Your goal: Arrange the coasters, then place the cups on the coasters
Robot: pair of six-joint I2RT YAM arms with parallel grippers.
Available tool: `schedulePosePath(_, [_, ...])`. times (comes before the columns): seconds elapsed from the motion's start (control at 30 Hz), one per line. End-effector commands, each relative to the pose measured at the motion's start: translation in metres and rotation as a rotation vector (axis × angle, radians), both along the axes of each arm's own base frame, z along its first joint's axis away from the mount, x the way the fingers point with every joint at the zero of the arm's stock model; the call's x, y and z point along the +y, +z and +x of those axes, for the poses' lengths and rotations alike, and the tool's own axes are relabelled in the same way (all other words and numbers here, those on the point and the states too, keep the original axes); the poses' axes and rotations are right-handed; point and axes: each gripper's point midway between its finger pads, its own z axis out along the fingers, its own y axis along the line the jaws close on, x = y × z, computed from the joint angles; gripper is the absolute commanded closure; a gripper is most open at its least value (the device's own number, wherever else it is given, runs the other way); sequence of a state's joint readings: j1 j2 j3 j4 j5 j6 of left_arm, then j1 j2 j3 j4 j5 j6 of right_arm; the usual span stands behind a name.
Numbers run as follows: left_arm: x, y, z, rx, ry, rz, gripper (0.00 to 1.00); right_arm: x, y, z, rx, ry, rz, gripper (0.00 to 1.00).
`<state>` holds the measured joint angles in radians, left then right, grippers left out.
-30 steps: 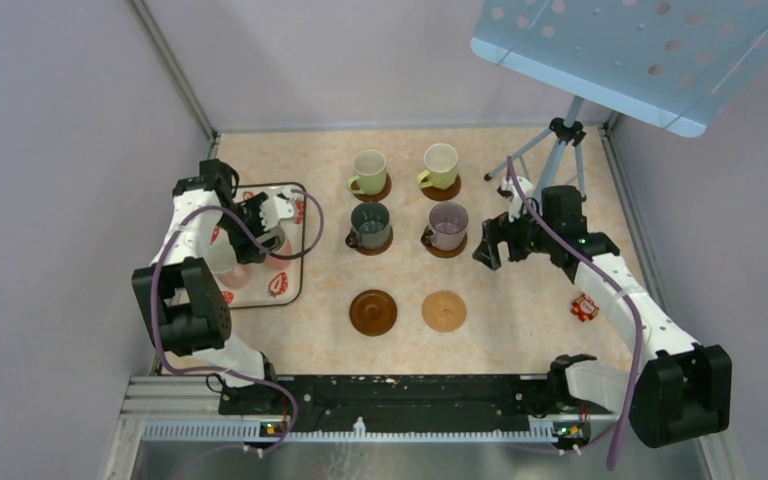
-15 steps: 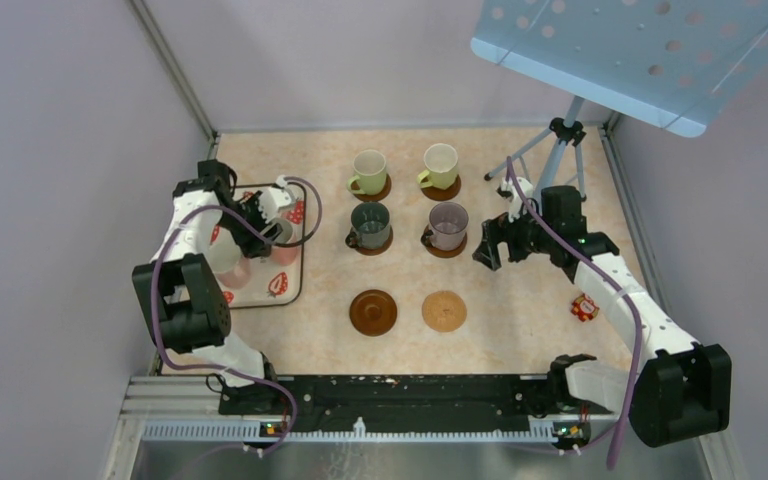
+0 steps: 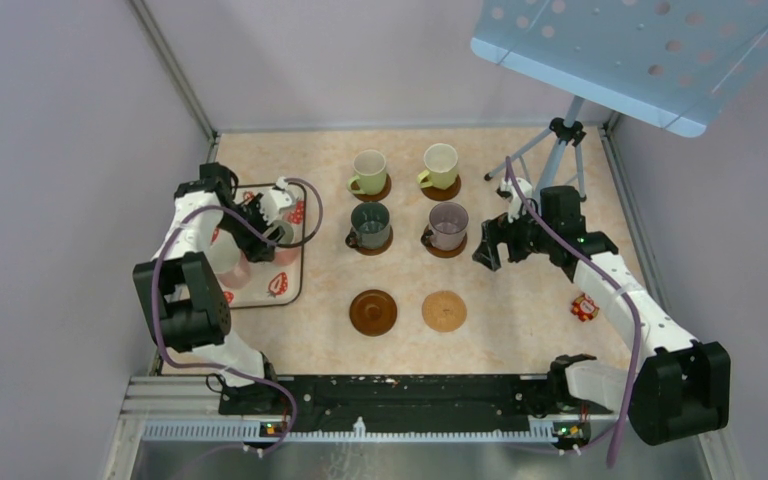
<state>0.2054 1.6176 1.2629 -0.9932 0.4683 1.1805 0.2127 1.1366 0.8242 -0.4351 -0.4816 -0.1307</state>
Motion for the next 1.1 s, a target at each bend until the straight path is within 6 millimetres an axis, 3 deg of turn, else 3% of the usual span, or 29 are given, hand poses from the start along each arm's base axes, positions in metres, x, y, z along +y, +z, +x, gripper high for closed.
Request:
schedulePosePath(0.0, [0.007, 0.0, -0.007, 0.04, -0.023, 0.015, 0.21, 0.0, 0.009, 0.006, -0.039, 0.013, 0.01, 0.08])
schedulePosePath(0.13, [0.023, 0.014, 0.0, -0.009, -0.064, 0.062, 0.17, 0.001, 0.01, 0.006, -0.042, 0.016, 0.011, 0.08])
schedulePosePath(0.33, [0.034, 0.049, 0.025, -0.091, -0.148, 0.099, 0.13, 0.002, 0.009, 0.004, -0.038, 0.03, 0.013, 0.09])
schedulePosePath(0.5, [0.045, 0.08, 0.071, -0.204, -0.111, 0.117, 0.13, 0.002, 0.009, 0.004, -0.037, 0.033, 0.013, 0.08])
schedulePosePath(0.63, [0.024, 0.092, 0.093, -0.179, -0.026, -0.039, 0.18, 0.001, 0.007, 0.004, -0.034, 0.03, 0.007, 0.08])
schedulePosePath(0.7, [0.008, 0.092, 0.098, -0.146, 0.018, -0.1, 0.18, 0.001, 0.007, 0.004, -0.036, 0.031, 0.006, 0.08])
schedulePosePath(0.83, [-0.014, 0.074, 0.103, -0.103, 0.077, -0.082, 0.16, 0.002, 0.005, 0.005, -0.03, 0.031, 0.006, 0.08])
schedulePosePath(1.07, [-0.032, 0.04, 0.115, -0.087, 0.084, 0.036, 0.16, 0.003, 0.003, 0.006, -0.019, 0.035, 0.007, 0.09])
